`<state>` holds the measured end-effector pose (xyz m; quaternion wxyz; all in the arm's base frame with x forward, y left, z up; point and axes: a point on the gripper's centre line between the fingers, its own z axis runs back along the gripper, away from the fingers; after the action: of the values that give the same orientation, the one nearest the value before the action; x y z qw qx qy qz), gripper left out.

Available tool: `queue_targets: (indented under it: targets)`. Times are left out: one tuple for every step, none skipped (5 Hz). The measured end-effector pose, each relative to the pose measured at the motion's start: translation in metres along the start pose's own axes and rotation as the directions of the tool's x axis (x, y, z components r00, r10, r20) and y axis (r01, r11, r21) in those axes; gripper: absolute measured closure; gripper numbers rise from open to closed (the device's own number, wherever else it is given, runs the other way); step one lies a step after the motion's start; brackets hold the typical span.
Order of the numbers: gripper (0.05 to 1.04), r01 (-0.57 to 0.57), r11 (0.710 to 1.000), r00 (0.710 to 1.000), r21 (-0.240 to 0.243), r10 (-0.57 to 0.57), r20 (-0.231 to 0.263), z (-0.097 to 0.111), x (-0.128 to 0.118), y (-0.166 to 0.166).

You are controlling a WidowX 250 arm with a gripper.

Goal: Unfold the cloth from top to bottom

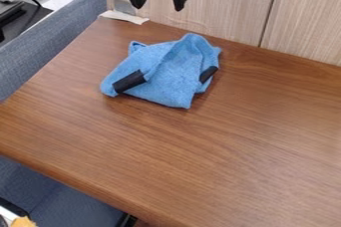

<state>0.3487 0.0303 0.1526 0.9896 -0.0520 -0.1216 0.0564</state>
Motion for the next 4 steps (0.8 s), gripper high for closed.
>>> queue_targets:
  targets:
    - [0.083, -0.008, 1.000, 1.000, 0.002, 0.008, -0.026, -0.009, -0.001, 0.001]
    - [0.083, 0.052, 0.998, 0.995, 0.037, -0.049, -0.081, -0.029, -0.005, -0.017]
    - [0.083, 0.097, 0.993, 0.990, 0.069, -0.089, -0.112, -0.043, -0.008, -0.028]
    - [0.083, 0.118, 0.989, 0.986, 0.094, -0.106, -0.126, -0.054, -0.005, -0.029]
